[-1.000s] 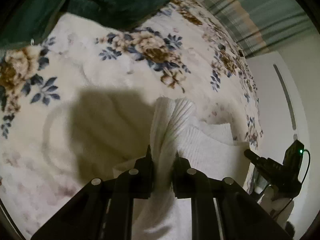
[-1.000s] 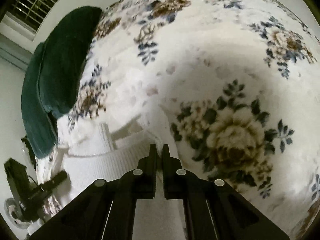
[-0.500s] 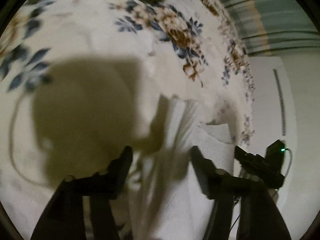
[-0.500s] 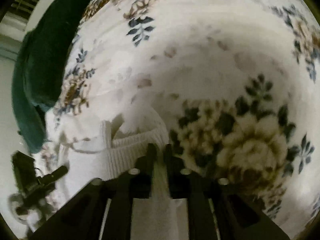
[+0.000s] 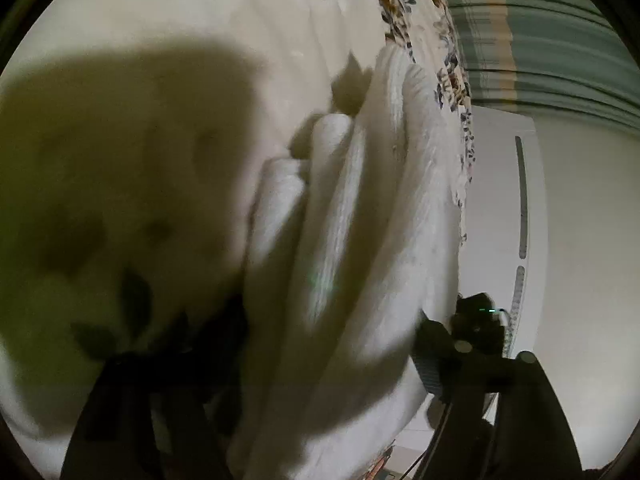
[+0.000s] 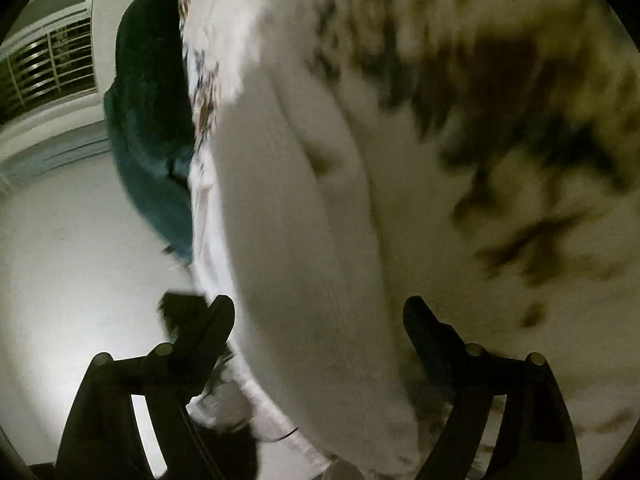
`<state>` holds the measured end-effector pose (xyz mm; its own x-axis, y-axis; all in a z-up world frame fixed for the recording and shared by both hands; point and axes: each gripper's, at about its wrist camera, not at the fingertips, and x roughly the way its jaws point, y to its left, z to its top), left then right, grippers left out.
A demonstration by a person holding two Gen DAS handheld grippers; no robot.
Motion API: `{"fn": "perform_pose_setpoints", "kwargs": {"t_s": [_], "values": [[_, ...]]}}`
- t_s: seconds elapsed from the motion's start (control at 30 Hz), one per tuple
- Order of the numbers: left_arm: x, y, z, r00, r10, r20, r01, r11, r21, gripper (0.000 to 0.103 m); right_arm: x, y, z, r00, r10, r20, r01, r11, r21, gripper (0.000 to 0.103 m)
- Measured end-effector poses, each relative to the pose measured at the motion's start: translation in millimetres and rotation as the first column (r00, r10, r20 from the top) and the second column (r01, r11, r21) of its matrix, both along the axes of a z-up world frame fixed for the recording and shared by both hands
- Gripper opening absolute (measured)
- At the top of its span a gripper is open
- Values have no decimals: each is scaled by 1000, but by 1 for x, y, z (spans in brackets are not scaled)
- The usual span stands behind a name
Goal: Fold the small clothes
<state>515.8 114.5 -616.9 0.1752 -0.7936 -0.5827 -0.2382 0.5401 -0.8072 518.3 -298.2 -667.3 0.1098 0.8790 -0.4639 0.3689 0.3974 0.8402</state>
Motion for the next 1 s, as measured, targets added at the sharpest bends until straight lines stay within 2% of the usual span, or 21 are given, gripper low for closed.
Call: {"fn": "perform_pose_setpoints", "kwargs": {"t_s": [0.1, 0.2, 0.23, 0.27, 0.3, 0.33, 0.37, 0.43, 0.53, 0.73, 0.9, 1.0], "values": [[7, -4, 4, 1000, -23, 13, 23, 1000, 1, 77, 4, 18, -22, 999, 26, -22, -25, 997, 68, 89], [9, -12, 10, 998, -39, 50, 38, 999, 21, 76, 11, 35, -30, 999, 46, -26, -43, 996, 84, 91], [9, -14, 14, 995, -51, 80, 48, 998, 39, 69, 13, 40, -29, 998, 50, -26, -48, 996, 74, 91], [9, -18, 19, 992, -63, 105, 55, 996, 70, 42, 15, 45, -28, 998, 59, -22, -57, 997, 60, 91], [10, -21, 26, 989, -70, 128, 59, 994, 94, 35, 17, 50, -24, 998, 69, -10, -68, 997, 31, 88], [10, -22, 30, 988, -65, 143, 50, 993, 108, 33, 18, 55, -21, 997, 80, 2, -80, 997, -8, 77], [10, -22, 35, 986, -59, 157, 40, 992, 120, 31, 18, 59, -17, 995, 95, 10, -94, 994, -48, 70], [11, -24, 44, 983, -45, 179, 21, 991, 131, 29, 17, 62, -8, 996, 87, 27, -85, 993, -85, 54], [10, -30, 63, 975, -53, 217, 21, 989, 144, 29, 16, 67, 12, 994, 86, 67, -76, 987, -141, 49], [42, -35, 110, 954, -69, 290, 31, 991, 132, 29, 32, 68, 66, 984, 53, 173, -26, 988, -155, 47], [103, -47, 145, 931, -73, 359, 28, 991, 128, 29, 82, 55, 123, 957, 21, 291, 25, 988, -154, 47], [137, -52, 147, 922, -75, 381, 24, 990, 138, 29, 118, 48, 138, 946, 4, 324, 53, 985, -166, 47]]}}
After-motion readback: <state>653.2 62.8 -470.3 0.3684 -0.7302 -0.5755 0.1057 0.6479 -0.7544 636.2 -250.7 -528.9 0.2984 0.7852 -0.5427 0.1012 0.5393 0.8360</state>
